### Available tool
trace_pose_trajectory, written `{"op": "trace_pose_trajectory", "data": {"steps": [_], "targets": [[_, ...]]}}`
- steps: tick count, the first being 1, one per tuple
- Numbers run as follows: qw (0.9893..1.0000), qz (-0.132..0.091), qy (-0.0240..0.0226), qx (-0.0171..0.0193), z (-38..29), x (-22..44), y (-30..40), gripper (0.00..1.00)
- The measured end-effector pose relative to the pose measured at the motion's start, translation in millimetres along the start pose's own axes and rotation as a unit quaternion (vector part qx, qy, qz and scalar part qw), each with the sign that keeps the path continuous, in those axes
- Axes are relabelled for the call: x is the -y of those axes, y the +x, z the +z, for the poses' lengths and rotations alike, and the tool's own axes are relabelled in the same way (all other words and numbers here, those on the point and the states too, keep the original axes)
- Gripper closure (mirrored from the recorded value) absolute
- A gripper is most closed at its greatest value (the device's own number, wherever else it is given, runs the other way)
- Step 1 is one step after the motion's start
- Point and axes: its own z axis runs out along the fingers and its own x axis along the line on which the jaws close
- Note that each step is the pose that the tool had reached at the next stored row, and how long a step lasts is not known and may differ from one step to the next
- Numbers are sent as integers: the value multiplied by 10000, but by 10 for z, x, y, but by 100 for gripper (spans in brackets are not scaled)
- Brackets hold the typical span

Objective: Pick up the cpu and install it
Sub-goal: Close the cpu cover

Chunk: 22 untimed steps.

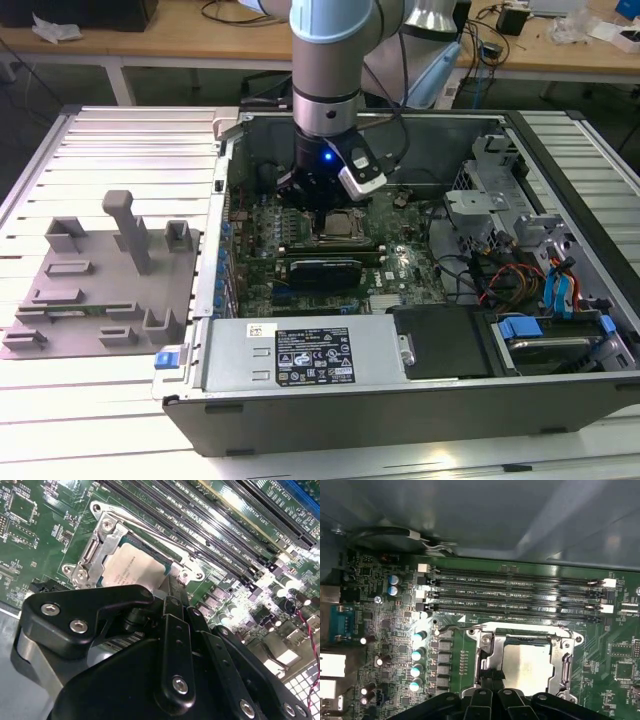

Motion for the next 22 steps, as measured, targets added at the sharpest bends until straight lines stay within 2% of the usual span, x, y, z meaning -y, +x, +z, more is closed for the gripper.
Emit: {"op": "trace_pose_trajectory", "data": {"steps": [3,12,19,22], "targets": [[10000,4,-6,0,6,-4,12,89],[10000,3,-3,-3,88,-7,23,89],[10000,4,-6,-1,96,-8,23,89],[10000,4,-17,7,66,-11,19,89]]}}
